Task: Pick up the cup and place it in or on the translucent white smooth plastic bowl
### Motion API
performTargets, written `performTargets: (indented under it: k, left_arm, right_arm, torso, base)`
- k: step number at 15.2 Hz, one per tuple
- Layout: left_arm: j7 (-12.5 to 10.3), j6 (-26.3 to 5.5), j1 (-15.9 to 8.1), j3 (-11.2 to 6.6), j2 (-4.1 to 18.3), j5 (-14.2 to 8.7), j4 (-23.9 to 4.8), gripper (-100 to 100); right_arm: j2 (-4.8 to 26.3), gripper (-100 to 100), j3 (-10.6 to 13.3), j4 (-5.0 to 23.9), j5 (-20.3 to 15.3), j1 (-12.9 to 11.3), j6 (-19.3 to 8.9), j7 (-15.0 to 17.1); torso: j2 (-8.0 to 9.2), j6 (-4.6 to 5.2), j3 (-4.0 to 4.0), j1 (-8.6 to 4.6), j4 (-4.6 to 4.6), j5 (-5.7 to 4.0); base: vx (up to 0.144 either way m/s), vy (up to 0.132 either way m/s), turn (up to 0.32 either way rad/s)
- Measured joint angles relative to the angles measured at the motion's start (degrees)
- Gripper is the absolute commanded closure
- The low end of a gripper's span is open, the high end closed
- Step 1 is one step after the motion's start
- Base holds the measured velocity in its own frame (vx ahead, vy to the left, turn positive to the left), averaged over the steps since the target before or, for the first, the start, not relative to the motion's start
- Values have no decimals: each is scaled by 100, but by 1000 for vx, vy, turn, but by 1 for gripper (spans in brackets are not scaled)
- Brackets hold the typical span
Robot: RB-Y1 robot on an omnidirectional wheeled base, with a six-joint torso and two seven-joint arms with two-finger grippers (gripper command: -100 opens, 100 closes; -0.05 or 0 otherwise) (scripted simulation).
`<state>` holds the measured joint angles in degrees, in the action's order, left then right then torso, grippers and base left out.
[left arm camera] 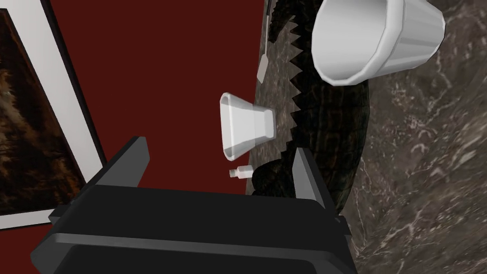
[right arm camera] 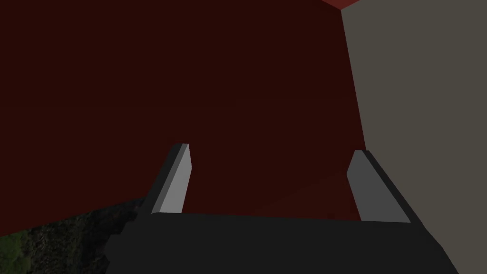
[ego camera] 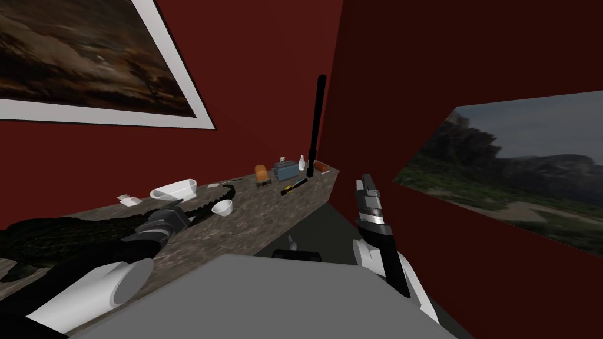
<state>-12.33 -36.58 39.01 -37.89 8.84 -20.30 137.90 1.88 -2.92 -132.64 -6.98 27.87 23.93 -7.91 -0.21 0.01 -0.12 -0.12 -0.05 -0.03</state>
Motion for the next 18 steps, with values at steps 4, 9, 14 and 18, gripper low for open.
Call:
performTargets:
  k: [4, 9, 14, 18]
  left_arm:
    - [-61, -479, 24, -159, 54, -90, 13, -100]
    - [-106, -1023, 190, -309, 57, -242, 41, -100]
    - [-178, -1558, 358, -501, 118, -431, 94, -100]
    - [-228, -1960, 403, -602, 190, -516, 60, -100]
  right_arm:
    - [0, 0, 0, 0, 0, 0, 0, 0]
    - [0, 0, 0, 0, 0, 0, 0, 0]
    - [0, 0, 0, 0, 0, 0, 0, 0]
    - [0, 0, 0, 0, 0, 0, 0, 0]
  torso:
    - [-2, 0, -1, 3, 0, 0]
    - [4, -2, 2, 8, 1, 1]
    - [5, 0, 3, 10, 1, 2]
    - [4, 1, 2, 11, 1, 2]
  base:
    - [51, -16, -60]
    - [50, -9, -76]
    - [44, -1, -78]
    - [45, 0, -81]
